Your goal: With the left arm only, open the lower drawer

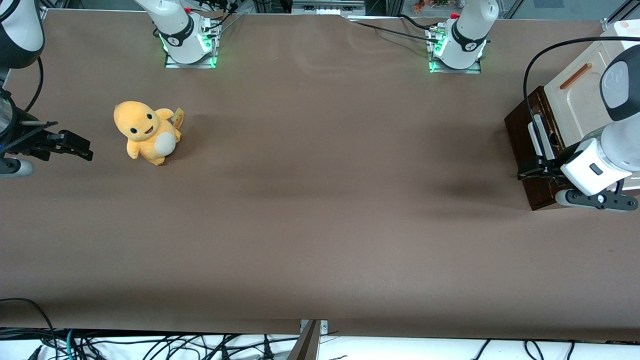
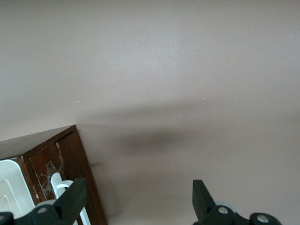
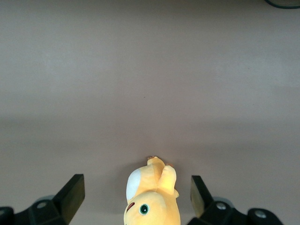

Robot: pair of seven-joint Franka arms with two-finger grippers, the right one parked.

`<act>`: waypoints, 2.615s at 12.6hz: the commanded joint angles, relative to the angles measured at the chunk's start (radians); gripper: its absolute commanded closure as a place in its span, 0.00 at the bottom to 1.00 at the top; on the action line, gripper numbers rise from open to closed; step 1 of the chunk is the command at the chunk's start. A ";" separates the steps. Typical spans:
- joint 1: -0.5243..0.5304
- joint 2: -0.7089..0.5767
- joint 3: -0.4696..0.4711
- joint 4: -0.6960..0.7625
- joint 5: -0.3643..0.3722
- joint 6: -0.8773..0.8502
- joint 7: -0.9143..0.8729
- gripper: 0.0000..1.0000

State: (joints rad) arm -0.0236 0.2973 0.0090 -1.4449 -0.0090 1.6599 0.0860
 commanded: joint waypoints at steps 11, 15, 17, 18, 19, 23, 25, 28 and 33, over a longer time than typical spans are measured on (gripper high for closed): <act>0.002 -0.012 -0.007 0.001 0.026 -0.020 0.009 0.00; 0.002 -0.010 -0.007 0.003 0.026 -0.017 0.014 0.00; 0.001 -0.010 -0.007 0.001 0.026 -0.020 0.011 0.00; 0.004 -0.010 -0.006 0.000 0.026 -0.025 0.011 0.00; 0.005 -0.010 -0.004 0.001 0.026 -0.031 0.011 0.00; 0.011 -0.009 -0.004 0.001 0.063 -0.034 0.011 0.00; 0.013 -0.010 -0.004 0.000 0.063 -0.052 0.011 0.00; 0.011 -0.012 -0.004 0.001 0.108 -0.095 0.009 0.00; -0.056 -0.020 -0.012 -0.012 0.179 -0.136 -0.132 0.00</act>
State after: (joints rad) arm -0.0407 0.2944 0.0007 -1.4451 0.1074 1.5484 0.0223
